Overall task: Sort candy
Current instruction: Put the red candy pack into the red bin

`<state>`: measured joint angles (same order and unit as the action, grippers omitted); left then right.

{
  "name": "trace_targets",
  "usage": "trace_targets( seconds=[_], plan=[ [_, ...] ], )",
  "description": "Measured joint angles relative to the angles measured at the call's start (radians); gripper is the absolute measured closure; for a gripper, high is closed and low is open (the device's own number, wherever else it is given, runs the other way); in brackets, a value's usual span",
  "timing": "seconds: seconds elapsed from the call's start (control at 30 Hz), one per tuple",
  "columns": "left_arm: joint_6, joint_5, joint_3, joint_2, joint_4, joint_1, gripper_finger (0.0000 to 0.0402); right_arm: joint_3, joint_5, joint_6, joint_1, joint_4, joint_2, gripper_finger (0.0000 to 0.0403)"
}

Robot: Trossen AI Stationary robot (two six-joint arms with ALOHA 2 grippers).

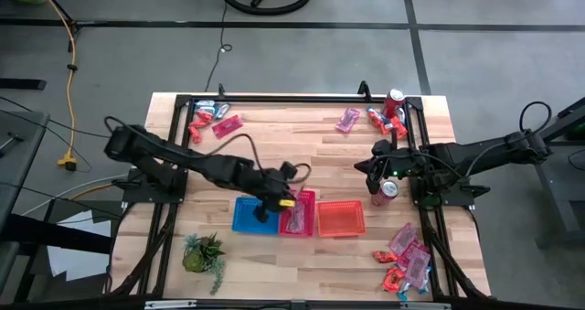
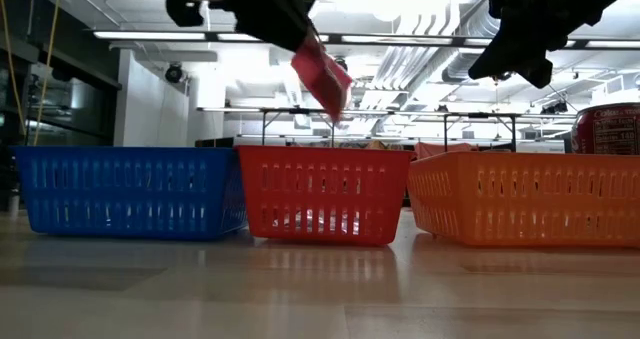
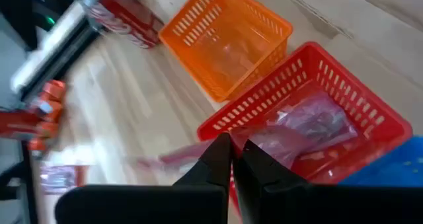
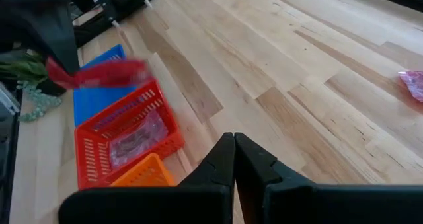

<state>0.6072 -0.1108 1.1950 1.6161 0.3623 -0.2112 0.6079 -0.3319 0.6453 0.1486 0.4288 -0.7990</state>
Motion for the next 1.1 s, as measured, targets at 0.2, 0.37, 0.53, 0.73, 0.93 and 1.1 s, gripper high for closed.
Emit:
trace_targets(
  seconds=[0.2, 0.37, 0.53, 0.73, 0.93, 1.1],
  plan=[
    [-0.105, -0.004, 0.089, 0.125, 0.040, -0.049, 0.0401, 0.000, 0.008, -0.035, 0.000, 0.016, 0.000, 0.0402],
    [-0.228, -0.015, 0.096, 0.189, 0.128, -0.083, 0.0401, 0.000, 0.008, -0.044, 0.000, 0.025, 0.000, 0.0402],
    [-0.314, -0.002, 0.096, 0.245, 0.128, -0.093, 0.0401, 0.000, 0.008, -0.044, 0.000, 0.023, 0.000, 0.0402],
    [-0.344, 0.000, 0.096, 0.235, 0.118, -0.087, 0.0396, 0.000, 0.023, -0.043, 0.000, 0.007, 0.002, 0.0402],
    [-0.344, 0.031, 0.120, 0.217, 0.120, -0.070, 0.0345, 0.001, 0.030, -0.044, 0.000, -0.010, 0.015, 0.0377],
    [-0.344, 0.028, 0.168, 0.207, 0.154, -0.066, 0.0282, 0.030, 0.037, -0.071, 0.000, 0.000, 0.026, 0.0321]
  ],
)
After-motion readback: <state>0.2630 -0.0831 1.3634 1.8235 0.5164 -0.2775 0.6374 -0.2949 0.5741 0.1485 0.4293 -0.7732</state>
